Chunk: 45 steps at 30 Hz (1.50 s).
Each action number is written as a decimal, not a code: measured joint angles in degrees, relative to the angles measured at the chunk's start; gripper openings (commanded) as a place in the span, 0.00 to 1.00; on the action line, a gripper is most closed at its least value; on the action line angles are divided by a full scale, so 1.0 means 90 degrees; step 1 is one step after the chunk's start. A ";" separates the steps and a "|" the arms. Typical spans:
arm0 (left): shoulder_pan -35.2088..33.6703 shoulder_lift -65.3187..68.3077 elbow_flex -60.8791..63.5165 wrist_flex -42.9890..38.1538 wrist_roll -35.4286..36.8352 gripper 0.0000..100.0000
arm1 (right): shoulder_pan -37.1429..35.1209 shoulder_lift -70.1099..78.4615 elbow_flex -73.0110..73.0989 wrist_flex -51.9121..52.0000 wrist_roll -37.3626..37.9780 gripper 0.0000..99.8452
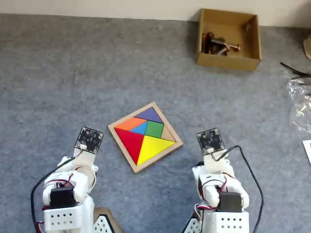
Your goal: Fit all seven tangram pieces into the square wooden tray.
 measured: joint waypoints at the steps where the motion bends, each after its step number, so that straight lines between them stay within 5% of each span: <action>1: 0.0000 0.0000 0.0000 0.0000 0.0000 0.01 | 0.0000 0.0000 0.0000 0.0010 -0.0205 0.00; 10: 0.0000 0.0000 0.0000 0.0000 0.0000 0.01 | -0.0156 0.0000 0.0000 0.0010 -0.1553 0.00; 18: 0.0000 0.0000 0.0000 0.0000 0.0000 0.01 | -0.0723 0.0000 0.0000 0.0127 -0.1631 0.00; 45: 0.0000 0.0000 0.0000 0.0000 0.0000 0.01 | -0.0723 0.0000 0.0000 0.0147 -0.1631 0.00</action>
